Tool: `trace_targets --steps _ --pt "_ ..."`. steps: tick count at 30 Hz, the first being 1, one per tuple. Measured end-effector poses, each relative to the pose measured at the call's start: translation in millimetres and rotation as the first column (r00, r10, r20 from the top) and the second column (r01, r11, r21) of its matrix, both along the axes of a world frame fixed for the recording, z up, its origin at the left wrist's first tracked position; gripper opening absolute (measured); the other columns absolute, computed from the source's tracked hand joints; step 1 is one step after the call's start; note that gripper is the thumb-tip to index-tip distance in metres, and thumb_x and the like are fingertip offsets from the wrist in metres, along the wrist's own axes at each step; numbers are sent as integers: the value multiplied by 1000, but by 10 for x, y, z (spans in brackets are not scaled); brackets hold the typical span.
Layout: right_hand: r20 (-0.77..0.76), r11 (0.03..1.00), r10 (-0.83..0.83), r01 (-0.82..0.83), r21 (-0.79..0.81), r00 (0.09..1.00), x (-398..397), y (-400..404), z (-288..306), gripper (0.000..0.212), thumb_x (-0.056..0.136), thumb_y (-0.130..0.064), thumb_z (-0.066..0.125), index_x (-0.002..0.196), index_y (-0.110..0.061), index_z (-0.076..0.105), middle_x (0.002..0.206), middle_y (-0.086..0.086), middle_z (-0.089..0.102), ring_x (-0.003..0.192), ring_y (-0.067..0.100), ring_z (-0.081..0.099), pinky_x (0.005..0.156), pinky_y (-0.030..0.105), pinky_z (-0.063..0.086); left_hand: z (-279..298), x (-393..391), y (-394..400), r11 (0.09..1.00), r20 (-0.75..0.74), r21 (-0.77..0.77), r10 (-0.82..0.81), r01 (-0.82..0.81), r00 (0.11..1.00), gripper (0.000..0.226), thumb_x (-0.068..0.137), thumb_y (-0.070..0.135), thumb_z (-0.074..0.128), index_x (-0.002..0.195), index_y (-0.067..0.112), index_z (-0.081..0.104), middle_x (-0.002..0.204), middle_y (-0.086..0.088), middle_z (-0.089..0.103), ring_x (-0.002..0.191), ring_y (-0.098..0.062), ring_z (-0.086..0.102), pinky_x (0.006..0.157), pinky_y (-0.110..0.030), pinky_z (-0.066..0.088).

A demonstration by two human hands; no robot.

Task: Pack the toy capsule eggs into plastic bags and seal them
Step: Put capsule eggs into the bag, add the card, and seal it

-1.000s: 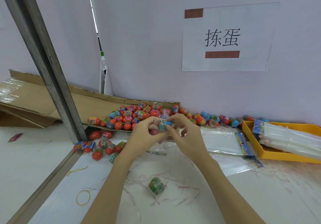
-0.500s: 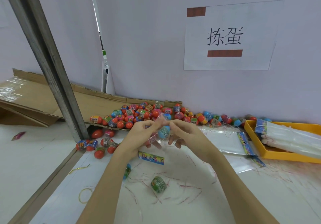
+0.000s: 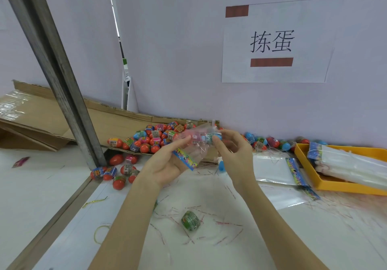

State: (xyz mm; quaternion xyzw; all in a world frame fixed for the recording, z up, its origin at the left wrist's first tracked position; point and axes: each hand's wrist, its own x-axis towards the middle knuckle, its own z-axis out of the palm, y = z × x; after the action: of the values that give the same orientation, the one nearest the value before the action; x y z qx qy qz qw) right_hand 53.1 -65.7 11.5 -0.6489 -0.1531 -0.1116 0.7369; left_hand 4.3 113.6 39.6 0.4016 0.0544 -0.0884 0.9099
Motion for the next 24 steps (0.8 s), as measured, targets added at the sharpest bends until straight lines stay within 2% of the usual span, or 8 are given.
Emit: trace_targets --steps 2,4,7,10,13,18,21,24 --pt "13 1000 10 -10 -4 1000 -17 34 -36 14 95 -19 75 106 -25 73 96 -7 73 86 20 69 76 36 60 -28 40 -49 996 -34 -24 90 -90 995 21 85 8 78 104 3 82 121 -21 75 112 -34 74 85 -45 65" --pt "41 998 35 -33 -50 999 -36 68 -66 15 95 -19 75 109 -24 73 100 -10 74 88 13 70 76 28 59 -67 60 -78 984 -97 30 175 -173 980 22 82 12 83 102 4 82 118 -19 76 106 -33 77 77 -40 66" --pt "64 996 35 -29 -86 997 -58 117 -88 14 96 -18 74 108 -25 74 101 -12 74 88 9 69 77 26 58 -92 53 -126 971 -146 11 237 -238 961 38 83 14 83 119 4 74 115 -19 77 102 -31 78 79 -40 66" --pt "74 992 34 -24 -128 997 -81 139 -96 13 97 -17 71 107 -24 76 100 -10 76 91 11 71 81 36 62 -95 54 -166 975 -102 16 224 -223 969 45 86 17 79 130 7 70 118 -16 77 103 -27 78 86 -38 65" --pt "86 989 22 -9 -150 996 -105 134 -86 13 98 -16 71 109 -20 76 100 -8 76 92 13 73 84 42 62 -116 69 -181 974 -91 1 226 -227 970 44 88 17 79 131 10 69 120 -14 77 109 -28 76 88 -38 64" --pt "171 985 -19 48 -167 985 -113 151 -61 15 94 -13 75 108 -16 79 111 0 69 93 13 67 86 34 58 -144 85 -197 981 -87 -49 185 -190 979 25 84 17 84 105 4 83 108 -15 79 106 -31 77 79 -35 65" --pt "201 982 -27 63 -175 979 -118 157 -35 17 93 -14 76 109 -16 80 116 -2 64 88 12 66 80 28 57 -133 73 -201 983 -77 -94 152 -159 985 30 88 17 82 113 0 80 120 -22 75 113 -35 74 82 -36 65" --pt "207 983 -4 43 -181 978 -112 145 -15 18 96 -14 73 112 -20 78 114 -6 70 92 14 69 80 35 60 -105 53 -231 983 -46 -118 134 -139 990 25 92 18 80 109 0 81 124 -22 73 113 -33 74 80 -33 65"
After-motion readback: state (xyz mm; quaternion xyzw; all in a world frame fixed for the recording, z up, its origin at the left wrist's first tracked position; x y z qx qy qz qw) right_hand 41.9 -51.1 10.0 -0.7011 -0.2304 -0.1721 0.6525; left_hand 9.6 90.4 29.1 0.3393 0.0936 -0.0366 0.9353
